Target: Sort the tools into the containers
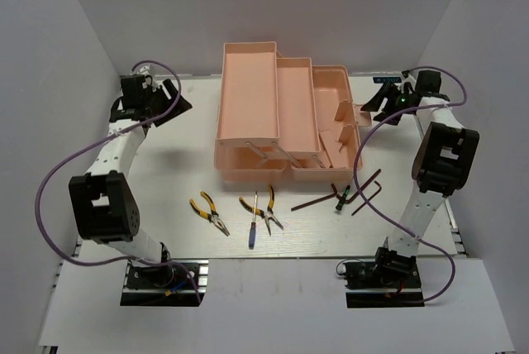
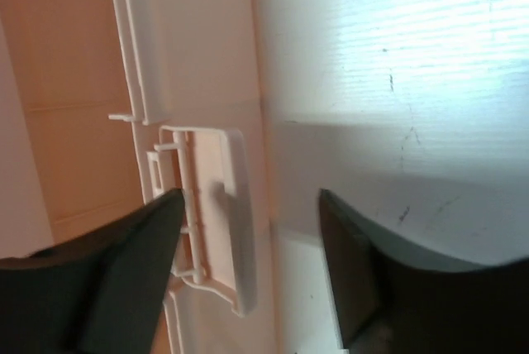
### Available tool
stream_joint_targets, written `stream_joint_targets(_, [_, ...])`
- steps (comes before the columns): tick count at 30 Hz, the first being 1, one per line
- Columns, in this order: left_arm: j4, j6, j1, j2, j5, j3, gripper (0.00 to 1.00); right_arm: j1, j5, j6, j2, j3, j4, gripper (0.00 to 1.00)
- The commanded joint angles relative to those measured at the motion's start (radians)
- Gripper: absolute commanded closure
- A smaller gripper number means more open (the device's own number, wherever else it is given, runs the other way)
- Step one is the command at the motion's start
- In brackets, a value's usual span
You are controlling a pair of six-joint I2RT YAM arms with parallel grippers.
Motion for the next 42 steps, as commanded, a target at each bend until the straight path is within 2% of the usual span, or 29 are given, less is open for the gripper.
stream_joint_targets(1, [0.055,0.021,-0.014,-0.176,0.044,-0.067,0.21,-0.016,-0.002,-0.054,-0.083,0.012,-0.062,0.25])
stream_joint_targets(2, [0.070,0.031,-0.014,-0.247,0.059,-0.090,0.20,-0.017,0.006,-0.084,-0.118,-0.009,-0.077,0.23])
stream_joint_targets(4, [0.105,0.031,-0.014,-0.331,0.071,-0.172,0.19,-0.023,0.081,-0.156,-0.216,-0.034,-0.099,0.10])
stream_joint_targets(5, [0.106,0.031,-0.023,-0.372,0.072,-0.197,0.15,-0.023,0.103,-0.179,-0.242,-0.066,-0.111,0.10])
stream_joint_targets(6, [0.121,0.040,-0.024,-0.450,0.072,-0.246,0.15,-0.025,0.191,-0.199,-0.269,-0.103,-0.120,0.10])
stream_joint_targets(7, [0.133,0.040,-0.024,-0.487,0.072,-0.269,0.15,-0.026,0.219,-0.248,-0.348,-0.141,-0.128,0.10])
stream_joint_targets(9, [0.147,0.051,-0.036,-0.555,0.091,-0.336,0.15,-0.031,0.291,-0.272,-0.402,-0.236,-0.134,0.10])
stream_joint_targets(11, [0.176,0.051,-0.056,-0.636,0.134,-0.407,0.15,-0.043,0.301,-0.318,-0.508,-0.313,-0.137,0.10])
stream_joint_targets(13, [0.199,0.051,-0.065,-0.693,0.182,-0.449,0.18,-0.049,0.287,-0.344,-0.627,-0.388,-0.142,0.10])
stream_joint_targets(15, [0.211,0.085,-0.076,-0.720,0.199,-0.493,0.30,-0.049,0.269,-0.365,-0.724,-0.483,-0.145,0.10])
stream_joint_targets(16, [0.212,0.085,-0.091,-0.733,0.208,-0.504,0.37,-0.048,0.223,-0.371,-0.793,-0.510,-0.142,0.15])
stream_joint_targets(18, [0.230,0.099,-0.105,-0.771,0.220,-0.536,0.60,-0.045,0.181,-0.414,-0.897,-0.572,-0.152,0.23])
stream_joint_targets(19, [0.239,0.099,-0.117,-0.782,0.248,-0.547,0.81,-0.043,0.137,-0.420,-0.990,-0.606,-0.163,0.42])
stream_joint_targets(20, [0.239,0.112,-0.117,-0.791,0.262,-0.565,0.88,-0.043,0.115,-0.439,-1.019,-0.644,-0.168,0.56])
stream_joint_targets(22, [0.261,0.145,-0.140,-0.814,0.303,-0.587,0.92,-0.042,0.055,-0.466,-1.065,-0.690,-0.212,0.86])
stream_joint_targets(23, [0.261,0.158,-0.140,-0.825,0.303,-0.607,0.92,-0.039,0.037,-0.482,-1.114,-0.700,-0.240,1.00])
stream_joint_targets(26, [0.271,0.186,-0.165,-0.871,0.361,-0.630,0.55,-0.037,-0.004,-0.517,-1.149,-0.757,-0.306,1.00])
stream_joint_targets(27, [0.271,0.195,-0.178,-0.882,0.361,-0.630,0.36,-0.039,-0.006,-0.523,-1.163,-0.799,-0.307,1.00])
stream_joint_targets(28, [0.271,0.195,-0.192,-0.891,0.361,-0.630,0.30,-0.037,-0.012,-0.526,-1.163,-0.812,-0.307,1.00])
stream_joint_targets(29, [0.271,0.208,-0.192,-0.891,0.361,-0.630,0.25,-0.034,-0.041,-0.526,-1.171,-0.818,-0.303,0.75])
stream_joint_targets(30, [0.262,0.208,-0.207,-0.906,0.361,-0.630,0.22,-0.028,-0.057,-0.522,-1.171,-0.836,-0.310,0.68])
stream_joint_targets(32, [0.262,0.217,-0.217,-0.906,0.375,-0.639,0.19,-0.011,-0.096,-0.514,-1.178,-0.850,-0.306,0.55])
stream_joint_targets(34, [0.262,0.217,-0.226,-0.906,0.389,-0.639,0.19,0.010,-0.075,-0.500,-1.183,-0.864,-0.289,0.53])
stream_joint_targets(37, [0.262,0.217,-0.226,-0.893,0.409,-0.639,0.20,0.059,0.042,-0.491,-1.171,-0.892,-0.283,0.55])
stream_joint_targets(38, [0.262,0.217,-0.235,-0.877,0.409,-0.639,0.24,0.069,0.072,-0.480,-1.156,-0.902,-0.283,0.56])
stream_joint_targets(39, [0.262,0.217,-0.235,-0.877,0.409,-0.639,0.27,0.085,0.207,-0.464,-1.149,-0.912,-0.265,0.61])
stream_joint_targets(40, [0.250,0.217,-0.244,-0.860,0.409,-0.639,0.32,0.098,0.253,-0.439,-1.128,-0.916,-0.255,0.62])
stream_joint_targets(41, [0.239,0.217,-0.254,-0.840,0.397,-0.639,0.43,0.104,0.277,-0.439,-1.119,-0.928,-0.239,0.62])
stream_joint_targets(42, [0.229,0.217,-0.254,-0.830,0.397,-0.639,0.51,0.115,0.361,-0.436,-1.114,-0.942,-0.220,0.62])
